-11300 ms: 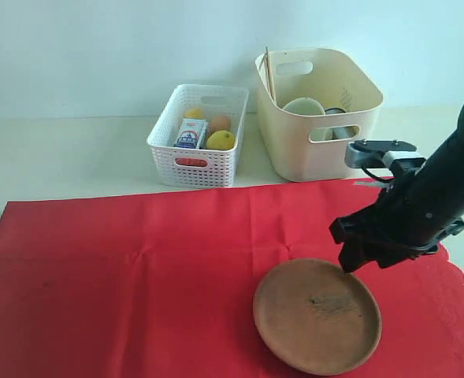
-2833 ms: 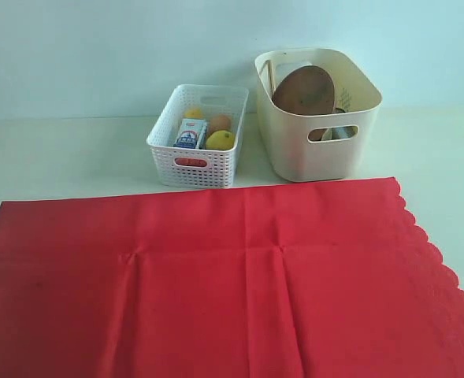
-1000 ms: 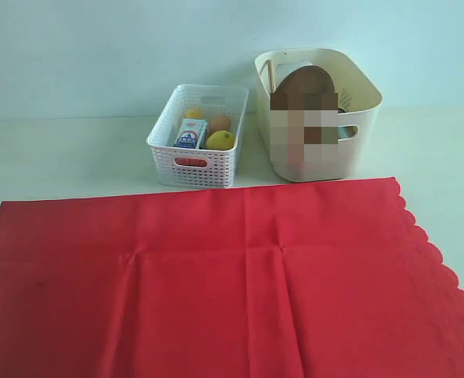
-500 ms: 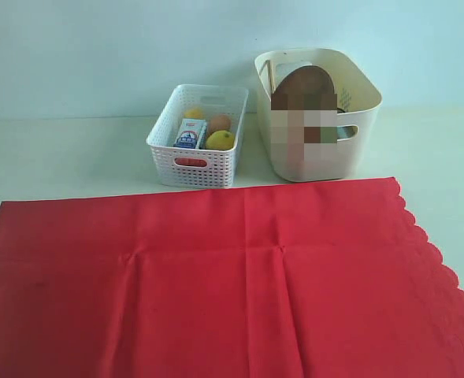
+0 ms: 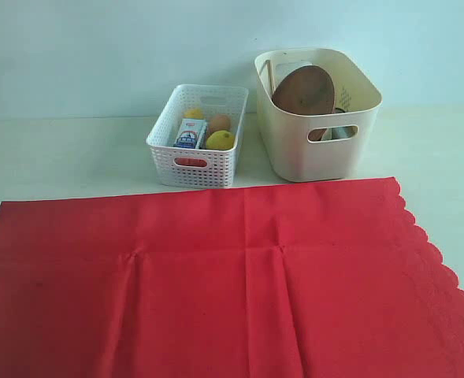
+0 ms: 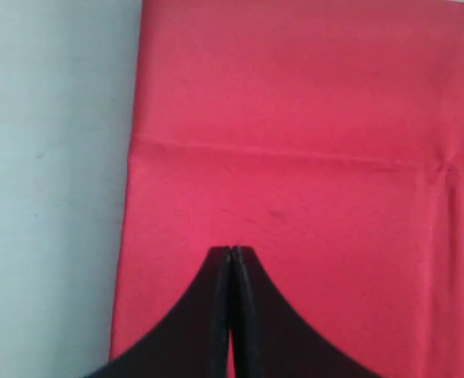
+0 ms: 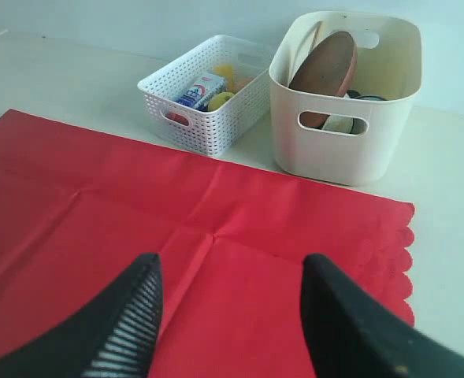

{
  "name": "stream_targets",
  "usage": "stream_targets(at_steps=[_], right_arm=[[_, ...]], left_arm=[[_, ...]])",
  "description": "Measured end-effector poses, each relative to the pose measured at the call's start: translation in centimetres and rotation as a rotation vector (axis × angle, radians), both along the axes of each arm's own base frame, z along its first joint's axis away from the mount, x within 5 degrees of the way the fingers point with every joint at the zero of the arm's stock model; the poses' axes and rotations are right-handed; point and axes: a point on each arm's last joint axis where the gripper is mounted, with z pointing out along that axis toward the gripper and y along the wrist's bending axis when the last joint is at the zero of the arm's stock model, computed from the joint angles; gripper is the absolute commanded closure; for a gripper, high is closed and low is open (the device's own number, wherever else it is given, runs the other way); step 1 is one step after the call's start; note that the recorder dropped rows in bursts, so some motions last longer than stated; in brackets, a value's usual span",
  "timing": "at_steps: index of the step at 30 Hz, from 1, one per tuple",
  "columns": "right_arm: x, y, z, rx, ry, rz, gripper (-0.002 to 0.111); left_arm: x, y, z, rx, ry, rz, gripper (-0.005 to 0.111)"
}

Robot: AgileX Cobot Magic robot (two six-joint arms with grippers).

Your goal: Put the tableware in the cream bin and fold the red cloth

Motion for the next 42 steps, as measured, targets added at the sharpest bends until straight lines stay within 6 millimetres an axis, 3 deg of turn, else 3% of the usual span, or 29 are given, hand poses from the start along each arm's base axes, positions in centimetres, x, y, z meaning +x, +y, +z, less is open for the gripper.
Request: stream_targets(at_steps=[5,12,14,29,42], right_arm=[[-0.1,0.1,0.0,0.011,0.004,0.007,0.057],[-0.1,0.1,0.0,0.014,0.008,0.012,0.057],[-0.1,0.1,0.0,0.014,0.008,0.012,0.057],[-0.2,0.2,-0.1,0.013,0.014,0.016,0.057],[-0.2,0.2,-0.1,0.016,0.019,0.017,0.057]], left_arm=[[2.3,3.2,-2.3,-0.142,0.113,0.038,0.093],[3.7,7.0,-5.4,-0.235,0.247,0.109,0.043],[4.2,7.4,-6.2,-0.266,0.277,0.1,0.036],[6.8,7.7,-10.9,-0.395,0.362,-0.019,0.034],[7.2,7.3,-11.6,-0.491,0.402,-0.088,0.034]])
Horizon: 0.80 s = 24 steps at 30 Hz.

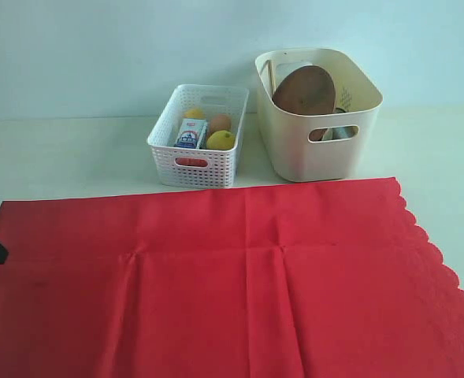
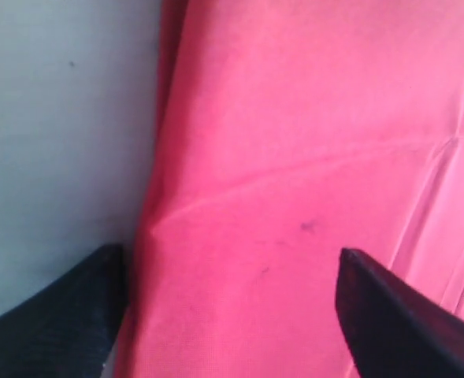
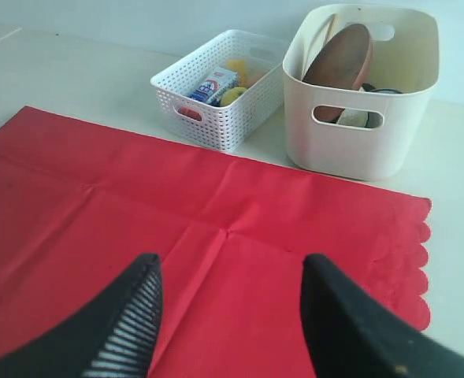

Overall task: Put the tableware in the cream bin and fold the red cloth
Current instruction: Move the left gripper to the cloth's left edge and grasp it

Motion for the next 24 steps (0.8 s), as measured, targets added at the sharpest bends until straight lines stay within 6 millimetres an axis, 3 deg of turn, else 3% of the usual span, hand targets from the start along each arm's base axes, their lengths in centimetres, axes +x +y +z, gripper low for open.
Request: stream_targets(at_steps=[12,20,22,24], right_arm=[[0.0,0.1,0.0,0.015,0.003,0.003,0.057],[0.0,0.1,0.1,0.028,0.003,0.006,0.057],[0.0,0.1,0.1,0.028,0.003,0.006,0.057],[0.0,0.1,0.1,0.028,0.003,0.006,0.057]], left_arm=[[-1.0,-0.8,-1.1,-0.116,0.125,-0.08,0.036],[-0.4,-4.1,-1.6,-0.189,0.096,-0.212,0.036],[-0.3,-4.7,-1.6,-0.195,0.086,-0.237,0.044],[-0.2,-5.2,-1.7,-0.196,0.074,-0.247,0.059]])
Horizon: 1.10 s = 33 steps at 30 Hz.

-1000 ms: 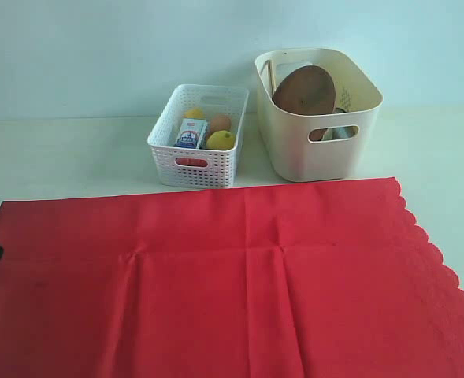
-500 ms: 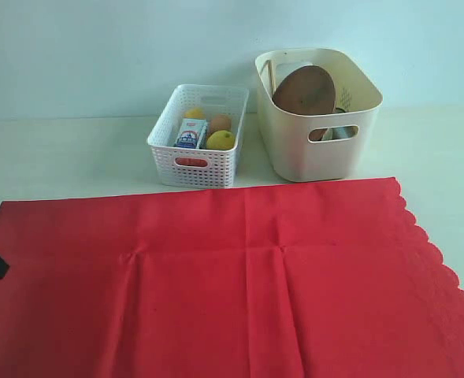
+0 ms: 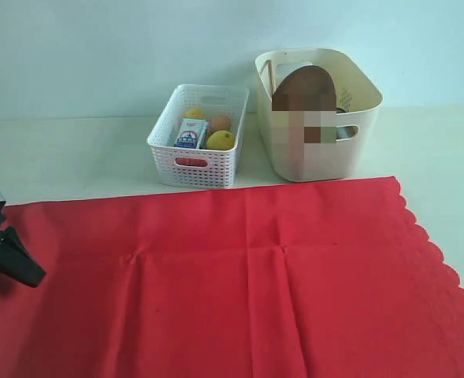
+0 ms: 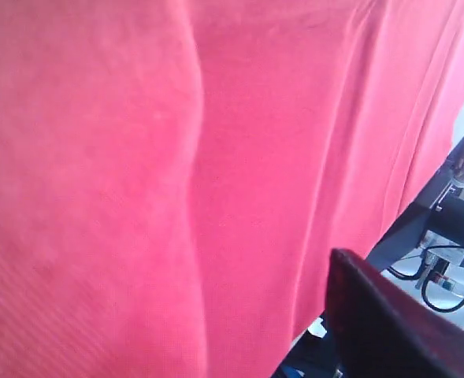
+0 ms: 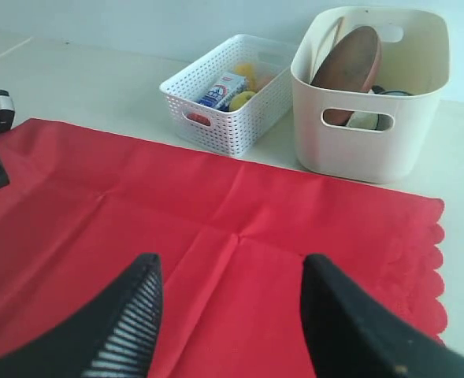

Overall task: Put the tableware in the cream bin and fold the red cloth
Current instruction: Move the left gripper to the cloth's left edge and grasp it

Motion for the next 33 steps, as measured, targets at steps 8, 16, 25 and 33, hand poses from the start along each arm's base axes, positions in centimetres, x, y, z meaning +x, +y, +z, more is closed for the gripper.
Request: stream_targets(at_steps=[8,16,25,33], right_arm=[[0.0,0.0,0.0,0.0,-0.001,-0.001,0.057],[-0.2,0.6,0.3,0.076,0.012,0.039,0.057],[1.7,1.7,0.4,0.175,0.069,0.18,0.084],[6.1,2.0,-0.8,0.194,0.228,0.247,0.108]], left_arm=[[0.6,-0.2,-0.9,0.043,-0.029,0.037,0.107],[0.8,0.0,3.7,0.105,-0.135,0.054,0.107],[-0.3,0.1,11.3,0.184,-0.308,0.109,0.107],[-1.6,-0.3,15.4,0.209,-0.395,0.165,0.107]])
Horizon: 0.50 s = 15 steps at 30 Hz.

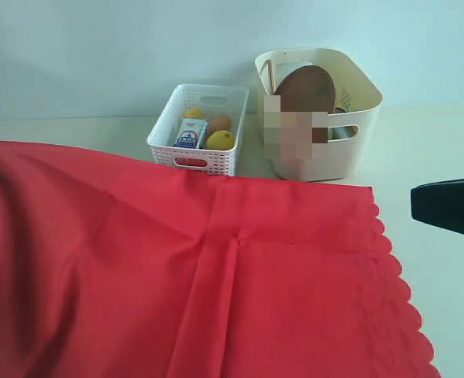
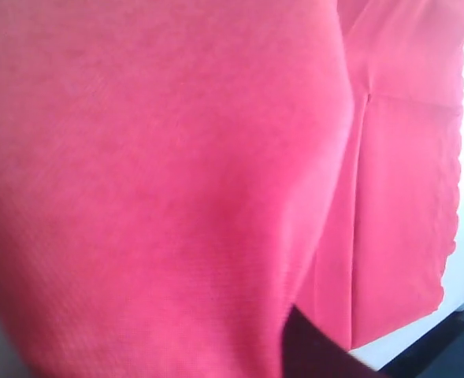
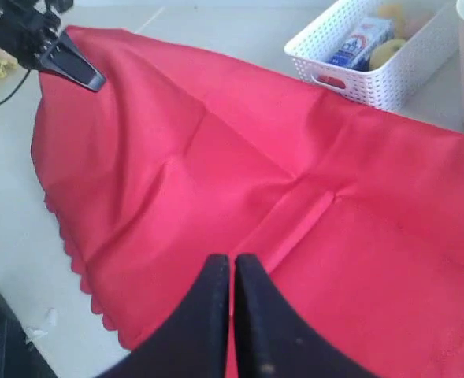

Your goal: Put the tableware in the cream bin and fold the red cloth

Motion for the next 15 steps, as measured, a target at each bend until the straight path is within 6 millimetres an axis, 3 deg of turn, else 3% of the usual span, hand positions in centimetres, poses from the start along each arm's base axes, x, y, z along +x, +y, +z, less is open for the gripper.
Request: stream_targets(at_steps=[9,14,15], right_arm=[[4.0,0.7,-3.2,-0.042,0.178,0.045,0.108],[6.1,2.6,-6.0,-0.218,0.232,0.043,0.108],[7.0,3.4,-7.3,-0.318,0.241,0.029,0.108]], left_arm=[[-0.5,-0.6,1.5,0.002,-0.022,0.029,0.107],[-0.5,-2.1,1.5,0.004,-0.018,-0.02,0.107],[-0.5,-2.7,1.5,0.004,-0.017,-0.037,0.107]])
